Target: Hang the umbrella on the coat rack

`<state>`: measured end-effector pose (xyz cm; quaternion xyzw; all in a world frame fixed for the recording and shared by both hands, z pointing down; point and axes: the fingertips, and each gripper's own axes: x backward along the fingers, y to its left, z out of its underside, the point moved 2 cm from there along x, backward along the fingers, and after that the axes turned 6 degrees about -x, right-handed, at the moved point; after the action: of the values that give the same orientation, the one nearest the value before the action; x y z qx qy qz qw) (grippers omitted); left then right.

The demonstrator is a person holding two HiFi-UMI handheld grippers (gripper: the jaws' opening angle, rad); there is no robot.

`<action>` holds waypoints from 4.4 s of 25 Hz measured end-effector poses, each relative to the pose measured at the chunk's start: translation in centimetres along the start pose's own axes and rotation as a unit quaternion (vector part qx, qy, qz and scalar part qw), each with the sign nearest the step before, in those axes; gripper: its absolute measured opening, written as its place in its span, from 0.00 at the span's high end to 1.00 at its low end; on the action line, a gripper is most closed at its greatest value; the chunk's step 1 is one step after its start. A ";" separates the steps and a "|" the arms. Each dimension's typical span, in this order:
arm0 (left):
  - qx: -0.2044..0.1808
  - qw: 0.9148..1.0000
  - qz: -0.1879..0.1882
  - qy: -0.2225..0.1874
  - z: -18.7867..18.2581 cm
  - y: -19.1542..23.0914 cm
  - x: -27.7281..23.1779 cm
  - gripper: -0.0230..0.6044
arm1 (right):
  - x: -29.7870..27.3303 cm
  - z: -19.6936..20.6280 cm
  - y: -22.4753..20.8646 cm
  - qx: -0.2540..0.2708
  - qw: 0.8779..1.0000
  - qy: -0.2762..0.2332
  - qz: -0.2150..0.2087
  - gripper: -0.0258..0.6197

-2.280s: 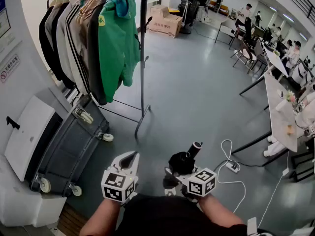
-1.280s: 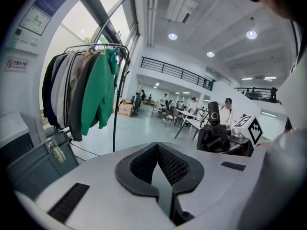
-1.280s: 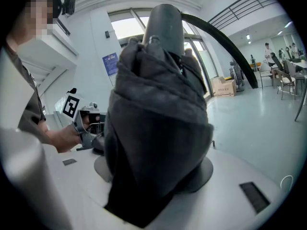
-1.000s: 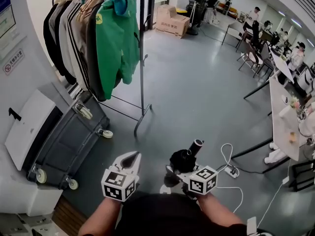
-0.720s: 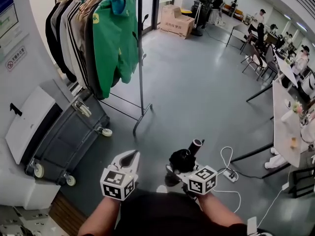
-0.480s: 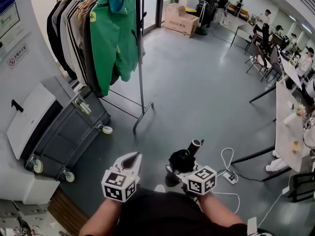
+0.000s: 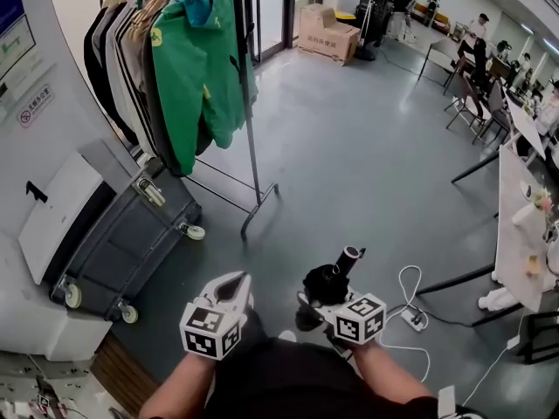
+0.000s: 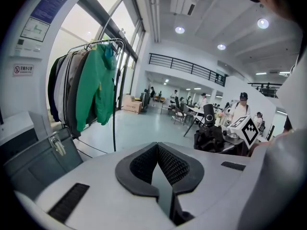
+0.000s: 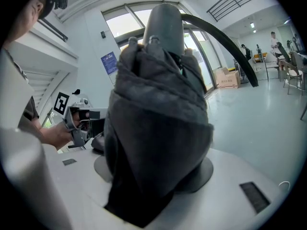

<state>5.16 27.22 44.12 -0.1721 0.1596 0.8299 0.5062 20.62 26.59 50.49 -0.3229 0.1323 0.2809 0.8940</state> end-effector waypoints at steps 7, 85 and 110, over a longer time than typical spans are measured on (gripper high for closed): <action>-0.001 1.000 0.011 0.006 -0.8 1.7 -2.8 0.94 | -1.6 -1.4 -1.5 0.003 1.000 0.007 0.007 0.61; 0.038 0.997 -0.068 0.014 -13.6 34.7 -23.9 0.94 | -44.9 -32.7 -17.6 0.155 0.972 0.172 -0.045 0.61; 0.064 0.985 -0.153 0.043 -14.6 33.1 -27.9 0.94 | -44.3 -22.7 -26.2 0.137 0.946 0.285 -0.066 0.61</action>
<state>-10.64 -15.57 46.60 -0.1968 0.2058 0.7227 0.6298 -1.03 -23.23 65.05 -0.2715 0.3970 0.0970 0.8713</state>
